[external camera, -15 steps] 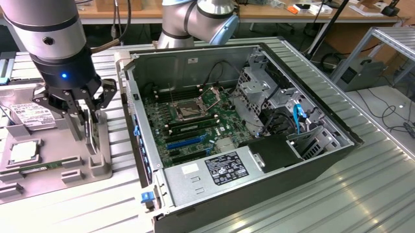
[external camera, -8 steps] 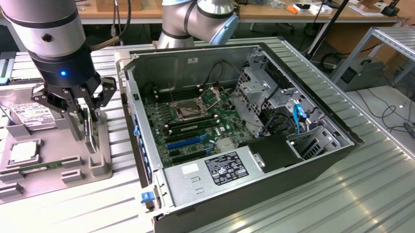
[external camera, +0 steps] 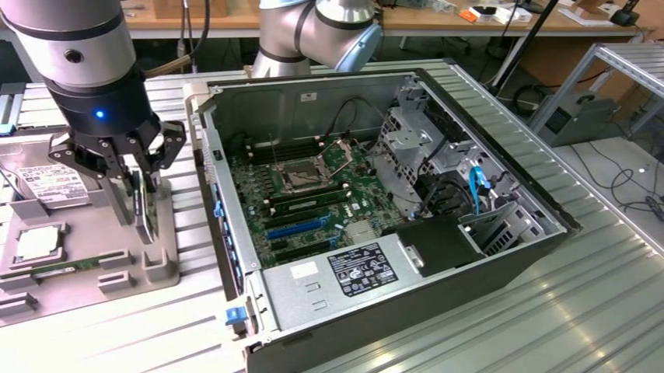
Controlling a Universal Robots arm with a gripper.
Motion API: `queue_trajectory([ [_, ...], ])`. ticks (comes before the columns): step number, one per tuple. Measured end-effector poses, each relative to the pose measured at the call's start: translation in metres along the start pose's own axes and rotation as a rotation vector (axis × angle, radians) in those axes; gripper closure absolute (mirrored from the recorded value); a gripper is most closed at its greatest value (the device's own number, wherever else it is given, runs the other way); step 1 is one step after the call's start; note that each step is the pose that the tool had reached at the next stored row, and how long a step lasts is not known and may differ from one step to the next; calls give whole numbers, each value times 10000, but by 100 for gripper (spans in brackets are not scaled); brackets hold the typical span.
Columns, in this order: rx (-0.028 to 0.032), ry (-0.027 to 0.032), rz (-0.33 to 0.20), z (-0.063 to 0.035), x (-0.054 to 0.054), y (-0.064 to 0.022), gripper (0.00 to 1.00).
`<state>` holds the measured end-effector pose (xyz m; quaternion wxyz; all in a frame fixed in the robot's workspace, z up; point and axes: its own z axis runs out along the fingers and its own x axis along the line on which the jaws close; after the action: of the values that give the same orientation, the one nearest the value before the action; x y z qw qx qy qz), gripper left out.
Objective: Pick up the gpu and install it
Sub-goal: 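Pick up the gpu and move the gpu toward the slot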
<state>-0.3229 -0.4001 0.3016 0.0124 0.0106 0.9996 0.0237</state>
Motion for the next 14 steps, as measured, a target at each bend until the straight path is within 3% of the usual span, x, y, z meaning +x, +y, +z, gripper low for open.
queue_trajectory([
  [14,-14,0,1,-70,-2,4,73],
])
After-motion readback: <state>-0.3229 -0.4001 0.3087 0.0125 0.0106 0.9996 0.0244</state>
